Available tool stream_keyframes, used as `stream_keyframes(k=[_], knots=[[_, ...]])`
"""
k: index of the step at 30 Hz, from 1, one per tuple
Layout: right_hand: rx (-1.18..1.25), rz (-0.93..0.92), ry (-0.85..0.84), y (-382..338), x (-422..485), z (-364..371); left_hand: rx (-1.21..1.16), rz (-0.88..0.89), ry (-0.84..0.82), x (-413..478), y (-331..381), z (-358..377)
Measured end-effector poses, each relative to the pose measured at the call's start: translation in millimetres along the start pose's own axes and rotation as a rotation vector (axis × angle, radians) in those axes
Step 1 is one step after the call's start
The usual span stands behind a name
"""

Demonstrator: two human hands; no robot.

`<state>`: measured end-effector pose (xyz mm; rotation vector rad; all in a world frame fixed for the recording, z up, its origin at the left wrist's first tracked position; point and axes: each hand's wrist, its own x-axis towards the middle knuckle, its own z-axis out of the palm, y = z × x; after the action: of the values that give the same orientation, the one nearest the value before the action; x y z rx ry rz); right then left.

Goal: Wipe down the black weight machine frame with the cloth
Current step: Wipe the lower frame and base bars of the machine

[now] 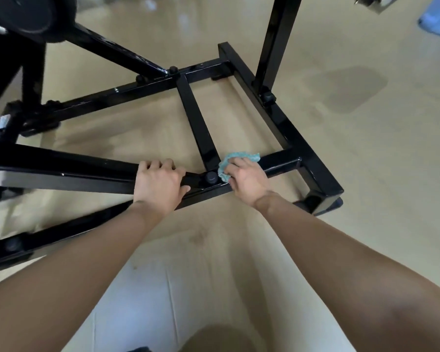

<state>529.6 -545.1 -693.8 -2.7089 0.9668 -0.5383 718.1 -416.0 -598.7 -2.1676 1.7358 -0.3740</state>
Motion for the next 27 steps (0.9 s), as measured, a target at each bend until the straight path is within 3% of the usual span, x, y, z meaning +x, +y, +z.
stream_keyframes(k=[7,13,17,21,27], knots=[[-0.145,0.335,0.067,63.6,-34.1,-33.0,0.056,0.022,-0.141,3.1,12.9,-18.1],[-0.177,0.633,-0.128,91.5,-65.3,-82.3,-0.005,0.185,-0.338,39.1,6.4,-33.1],[-0.167,0.826,-0.207,82.9,-73.6,-107.7,0.016,0.266,-0.303,49.4,1.9,-34.9],[-0.073,1.004,-0.116,69.7,-82.3,-112.7,0.083,0.312,-0.294,52.0,9.5,-41.8],[-0.084,1.127,-0.169,45.7,-78.8,-107.9,0.176,0.381,-0.331,50.1,13.7,-40.1]])
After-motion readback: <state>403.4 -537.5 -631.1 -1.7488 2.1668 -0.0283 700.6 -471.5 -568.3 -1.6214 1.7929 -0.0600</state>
